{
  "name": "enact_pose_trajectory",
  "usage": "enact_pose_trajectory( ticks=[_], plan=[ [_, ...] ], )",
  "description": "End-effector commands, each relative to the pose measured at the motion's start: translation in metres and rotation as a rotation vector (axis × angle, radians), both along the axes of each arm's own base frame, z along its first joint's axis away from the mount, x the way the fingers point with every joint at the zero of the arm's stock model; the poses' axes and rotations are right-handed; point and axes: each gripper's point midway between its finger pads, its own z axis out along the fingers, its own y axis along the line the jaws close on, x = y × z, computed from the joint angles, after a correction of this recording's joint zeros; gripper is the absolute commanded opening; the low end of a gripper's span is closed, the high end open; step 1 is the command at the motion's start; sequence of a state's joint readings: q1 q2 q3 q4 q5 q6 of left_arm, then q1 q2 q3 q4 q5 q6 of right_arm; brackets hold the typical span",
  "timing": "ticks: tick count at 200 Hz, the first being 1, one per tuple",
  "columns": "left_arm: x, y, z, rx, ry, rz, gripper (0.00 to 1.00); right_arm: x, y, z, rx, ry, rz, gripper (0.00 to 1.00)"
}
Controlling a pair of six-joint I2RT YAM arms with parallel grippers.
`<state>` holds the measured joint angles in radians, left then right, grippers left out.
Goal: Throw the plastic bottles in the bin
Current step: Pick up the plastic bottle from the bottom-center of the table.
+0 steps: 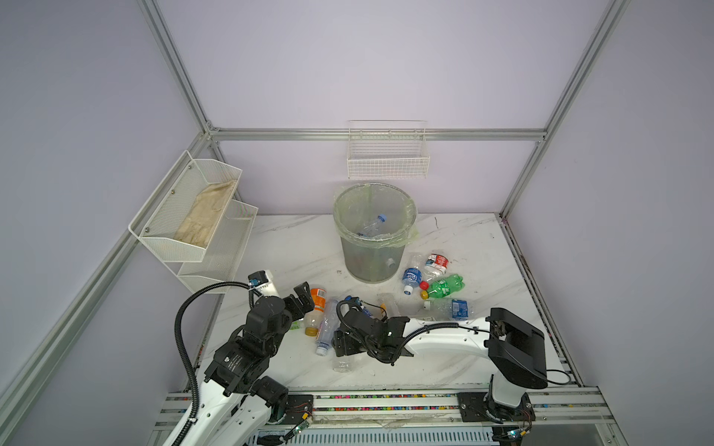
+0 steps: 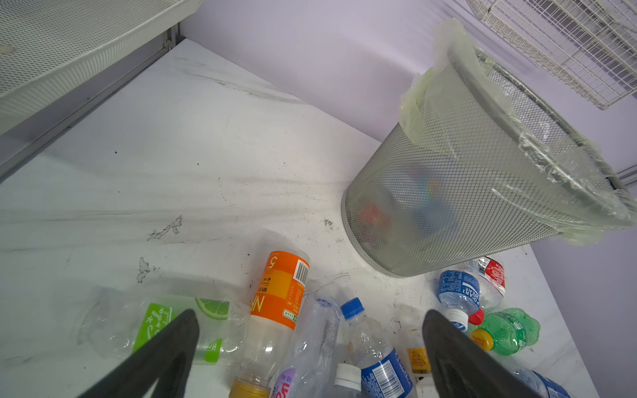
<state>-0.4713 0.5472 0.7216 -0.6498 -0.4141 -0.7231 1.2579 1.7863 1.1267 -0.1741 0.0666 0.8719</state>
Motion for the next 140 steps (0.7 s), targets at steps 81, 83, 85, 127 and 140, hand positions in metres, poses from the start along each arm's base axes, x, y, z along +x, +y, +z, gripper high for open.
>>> enact_pose_trajectory(
  ticks=[81, 83, 85, 127, 140],
  plan=[
    [-0.006, 0.007, -0.016, -0.006, 0.013, 0.024, 1.00, -0.001, -0.014, -0.034, -0.086, 0.041, -0.086, 0.75],
    [-0.007, 0.007, -0.016, -0.006, 0.011, 0.024, 1.00, -0.001, -0.014, -0.034, -0.085, 0.041, -0.086, 0.74],
    [-0.006, 0.007, -0.016, -0.006, 0.011, 0.024, 1.00, -0.001, -0.014, -0.034, -0.085, 0.040, -0.088, 0.73],
    [-0.008, 0.007, -0.017, -0.012, 0.007, 0.024, 1.00, 0.000, -0.019, -0.032, -0.093, 0.034, -0.099, 0.51],
    [-0.008, 0.007, -0.016, -0.013, 0.005, 0.024, 1.00, 0.000, -0.020, -0.028, -0.087, 0.031, -0.102, 0.42]
  ],
)
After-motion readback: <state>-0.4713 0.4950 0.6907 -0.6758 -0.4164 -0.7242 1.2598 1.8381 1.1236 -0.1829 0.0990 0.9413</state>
